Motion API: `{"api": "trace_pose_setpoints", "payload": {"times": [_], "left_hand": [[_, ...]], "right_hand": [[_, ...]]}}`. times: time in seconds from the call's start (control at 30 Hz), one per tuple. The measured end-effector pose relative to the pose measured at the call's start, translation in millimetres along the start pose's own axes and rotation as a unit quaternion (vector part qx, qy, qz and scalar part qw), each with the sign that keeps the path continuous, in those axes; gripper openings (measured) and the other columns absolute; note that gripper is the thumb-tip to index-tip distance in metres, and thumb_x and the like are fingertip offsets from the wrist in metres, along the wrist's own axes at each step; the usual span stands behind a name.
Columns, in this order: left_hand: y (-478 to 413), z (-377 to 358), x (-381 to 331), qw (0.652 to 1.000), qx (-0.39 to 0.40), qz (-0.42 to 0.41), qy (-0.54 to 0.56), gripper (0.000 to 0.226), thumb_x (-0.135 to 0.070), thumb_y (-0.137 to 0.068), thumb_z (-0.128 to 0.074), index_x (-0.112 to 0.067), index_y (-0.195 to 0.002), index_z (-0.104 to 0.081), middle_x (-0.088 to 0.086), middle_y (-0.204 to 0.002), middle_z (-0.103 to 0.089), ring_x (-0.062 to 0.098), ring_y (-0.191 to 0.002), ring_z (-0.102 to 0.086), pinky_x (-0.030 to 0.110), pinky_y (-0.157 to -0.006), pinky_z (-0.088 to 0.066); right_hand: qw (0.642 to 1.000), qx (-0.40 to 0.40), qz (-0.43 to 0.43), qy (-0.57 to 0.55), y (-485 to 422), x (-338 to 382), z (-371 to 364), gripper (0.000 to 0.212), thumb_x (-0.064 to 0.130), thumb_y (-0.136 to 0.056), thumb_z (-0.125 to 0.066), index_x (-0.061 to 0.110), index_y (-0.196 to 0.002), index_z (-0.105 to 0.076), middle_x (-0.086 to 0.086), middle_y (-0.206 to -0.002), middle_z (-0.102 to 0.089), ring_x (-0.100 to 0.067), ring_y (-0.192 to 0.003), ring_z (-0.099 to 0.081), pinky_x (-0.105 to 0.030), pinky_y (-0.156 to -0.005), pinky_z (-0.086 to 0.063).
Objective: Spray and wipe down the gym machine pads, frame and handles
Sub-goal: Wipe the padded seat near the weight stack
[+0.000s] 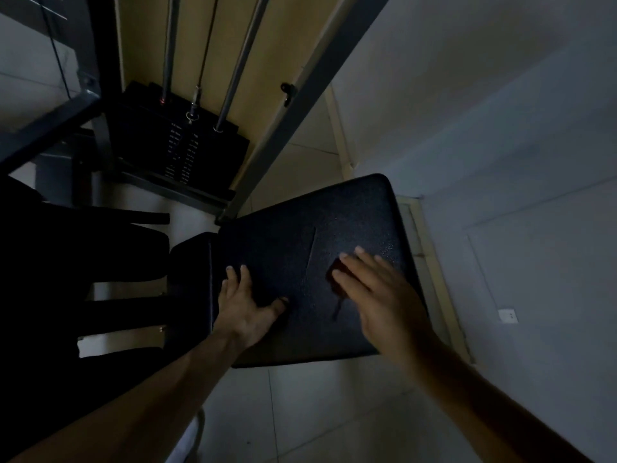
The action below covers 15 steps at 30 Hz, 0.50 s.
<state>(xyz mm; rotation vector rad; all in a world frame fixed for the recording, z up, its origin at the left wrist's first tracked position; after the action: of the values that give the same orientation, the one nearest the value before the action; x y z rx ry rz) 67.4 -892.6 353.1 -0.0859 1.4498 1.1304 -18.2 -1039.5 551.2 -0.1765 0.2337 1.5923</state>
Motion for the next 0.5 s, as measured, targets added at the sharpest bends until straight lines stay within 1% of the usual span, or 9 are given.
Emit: {"api": "trace_pose_setpoints", "payload": {"times": [0.03, 0.1, 0.17, 0.2, 0.27, 0.33, 0.37, 0.43, 0.5], "left_hand": [[0, -1, -1, 1.000, 0.000, -0.001, 0.002, 0.118, -0.068, -0.084, -0.068, -0.023, -0.164, 0.007, 0.002, -0.171, 0.017, 0.029, -0.157, 0.009, 0.044, -0.128, -0.004], [-1, 0, 1, 1.000, 0.001, 0.000, 0.001, 0.119, -0.069, -0.084, -0.067, -0.024, -0.164, 0.007, 0.002, -0.171, 0.017, 0.029, -0.157, 0.010, 0.044, -0.128, -0.004], [0, 0, 5, 1.000, 0.002, 0.004, -0.002, 0.118, -0.071, -0.084, -0.066, -0.024, -0.164, 0.006, 0.001, -0.171, 0.016, 0.029, -0.158, 0.008, 0.044, -0.128, -0.005], [1, 0, 6, 1.000, 0.001, 0.003, -0.004, 0.117, -0.071, -0.084, -0.066, -0.025, -0.164, 0.006, 0.001, -0.171, 0.016, 0.029, -0.158, 0.007, 0.045, -0.128, -0.005], [5, 0, 7, 1.000, 0.000, 0.003, -0.007, 0.115, -0.071, -0.084, -0.065, -0.026, -0.165, 0.004, 0.003, -0.171, 0.014, 0.030, -0.158, 0.006, 0.045, -0.128, -0.006], [9, -4, 10, 1.000, 0.001, 0.004, -0.008, 0.114, -0.070, -0.085, -0.065, -0.026, -0.165, 0.004, 0.004, -0.171, 0.014, 0.030, -0.158, 0.006, 0.044, -0.127, -0.005], [11, -6, 12, 1.000, 0.002, 0.007, -0.007, 0.114, -0.070, -0.085, -0.065, -0.026, -0.165, 0.004, 0.004, -0.171, 0.015, 0.030, -0.158, 0.007, 0.044, -0.127, -0.005], [15, -9, 13, 1.000, -0.002, 0.011, -0.002, 0.113, -0.070, -0.085, -0.064, -0.027, -0.165, 0.004, 0.003, -0.171, 0.015, 0.029, -0.158, 0.007, 0.044, -0.128, -0.005], [19, -11, 13, 1.000, -0.006, 0.013, 0.001, 0.111, -0.069, -0.087, -0.064, -0.027, -0.165, 0.004, 0.003, -0.171, 0.015, 0.029, -0.158, 0.007, 0.044, -0.128, -0.005]], "right_hand": [[1.000, -0.015, -0.013, -0.003, -9, -10, 4, 0.062, -0.008, -0.077, -0.075, 0.008, -0.136, -0.063, -0.014, -0.151, -0.054, -0.036, -0.145, -0.044, -0.052, -0.119, -0.035], [0.995, -0.055, -0.081, 0.003, -44, -32, 12, 0.059, -0.007, -0.081, -0.071, 0.007, -0.138, -0.061, -0.016, -0.152, -0.052, -0.039, -0.146, -0.042, -0.055, -0.120, -0.033], [0.988, -0.056, -0.141, 0.013, -74, -37, 10, 0.061, -0.005, -0.083, -0.069, 0.007, -0.142, -0.058, -0.016, -0.155, -0.049, -0.039, -0.149, -0.038, -0.055, -0.122, -0.031], [0.989, -0.047, -0.140, 0.019, -80, -28, 4, 0.063, -0.006, -0.081, -0.070, 0.008, -0.142, -0.058, -0.016, -0.155, -0.049, -0.038, -0.149, -0.038, -0.055, -0.122, -0.031], [0.997, -0.025, -0.065, 0.017, -69, 9, -14, 0.063, -0.008, -0.076, -0.068, 0.007, -0.137, -0.063, -0.017, -0.150, -0.054, -0.039, -0.144, -0.046, -0.055, -0.120, -0.035], [1.000, 0.004, 0.023, 0.013, -31, 45, -29, 0.055, -0.002, -0.079, -0.060, 0.007, -0.133, -0.067, -0.017, -0.147, -0.058, -0.037, -0.140, -0.051, -0.055, -0.117, -0.040], [0.999, 0.020, 0.040, 0.008, -9, 56, -32, 0.050, 0.001, -0.085, -0.054, 0.008, -0.132, -0.068, -0.016, -0.147, -0.058, -0.036, -0.140, -0.051, -0.054, -0.116, -0.041], [0.998, 0.048, 0.044, 0.006, 31, 61, -32, 0.049, 0.003, -0.092, -0.043, 0.009, -0.133, -0.068, -0.013, -0.150, -0.057, -0.033, -0.143, -0.048, -0.052, -0.116, -0.042], [0.999, 0.045, 0.028, 0.008, 61, 51, -17, 0.052, 0.001, -0.092, -0.040, 0.011, -0.136, -0.067, -0.012, -0.151, -0.055, -0.032, -0.146, -0.045, -0.051, -0.117, -0.040]]}}
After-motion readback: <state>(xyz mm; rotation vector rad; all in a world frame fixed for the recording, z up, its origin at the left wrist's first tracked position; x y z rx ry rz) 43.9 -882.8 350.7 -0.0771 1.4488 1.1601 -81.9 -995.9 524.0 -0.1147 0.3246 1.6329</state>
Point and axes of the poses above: each hand's wrist, its own y-axis away from the middle knuckle, its own z-axis out of the back of the hand, x = y × z, the point moved 7 cm from there along -y, towards the middle knuckle
